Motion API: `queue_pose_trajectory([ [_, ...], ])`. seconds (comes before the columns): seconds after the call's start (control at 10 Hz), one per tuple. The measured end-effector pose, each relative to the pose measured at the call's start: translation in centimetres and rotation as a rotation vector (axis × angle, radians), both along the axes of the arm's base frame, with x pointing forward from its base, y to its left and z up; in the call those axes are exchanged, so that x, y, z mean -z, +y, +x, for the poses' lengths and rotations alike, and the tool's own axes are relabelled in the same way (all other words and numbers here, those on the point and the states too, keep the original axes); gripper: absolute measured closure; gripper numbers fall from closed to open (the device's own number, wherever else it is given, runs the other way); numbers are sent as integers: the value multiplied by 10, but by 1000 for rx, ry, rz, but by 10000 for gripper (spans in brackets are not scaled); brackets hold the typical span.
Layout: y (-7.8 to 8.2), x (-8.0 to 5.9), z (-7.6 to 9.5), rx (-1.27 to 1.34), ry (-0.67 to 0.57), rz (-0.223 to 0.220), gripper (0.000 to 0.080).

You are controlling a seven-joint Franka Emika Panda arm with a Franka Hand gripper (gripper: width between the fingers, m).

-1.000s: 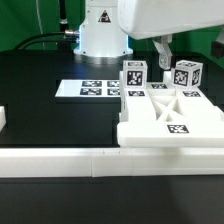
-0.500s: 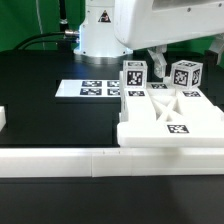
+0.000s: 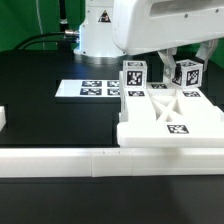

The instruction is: Assemble chair

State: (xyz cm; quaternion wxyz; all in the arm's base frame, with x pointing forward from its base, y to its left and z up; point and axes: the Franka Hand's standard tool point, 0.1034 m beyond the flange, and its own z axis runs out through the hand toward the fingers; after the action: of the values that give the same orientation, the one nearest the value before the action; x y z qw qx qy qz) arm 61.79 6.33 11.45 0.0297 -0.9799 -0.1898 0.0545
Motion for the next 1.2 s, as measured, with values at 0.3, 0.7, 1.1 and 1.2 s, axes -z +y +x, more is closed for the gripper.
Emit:
queue_pose_trajectory([
  [0.3,-3,0,0,122,2,-13,515],
  [0.7,-6,0,3,701,-13,-63,515],
  [1.1,-5,0,3,936,-1,-83,515],
  [1.2,-6,0,3,1025,3,-90,515],
])
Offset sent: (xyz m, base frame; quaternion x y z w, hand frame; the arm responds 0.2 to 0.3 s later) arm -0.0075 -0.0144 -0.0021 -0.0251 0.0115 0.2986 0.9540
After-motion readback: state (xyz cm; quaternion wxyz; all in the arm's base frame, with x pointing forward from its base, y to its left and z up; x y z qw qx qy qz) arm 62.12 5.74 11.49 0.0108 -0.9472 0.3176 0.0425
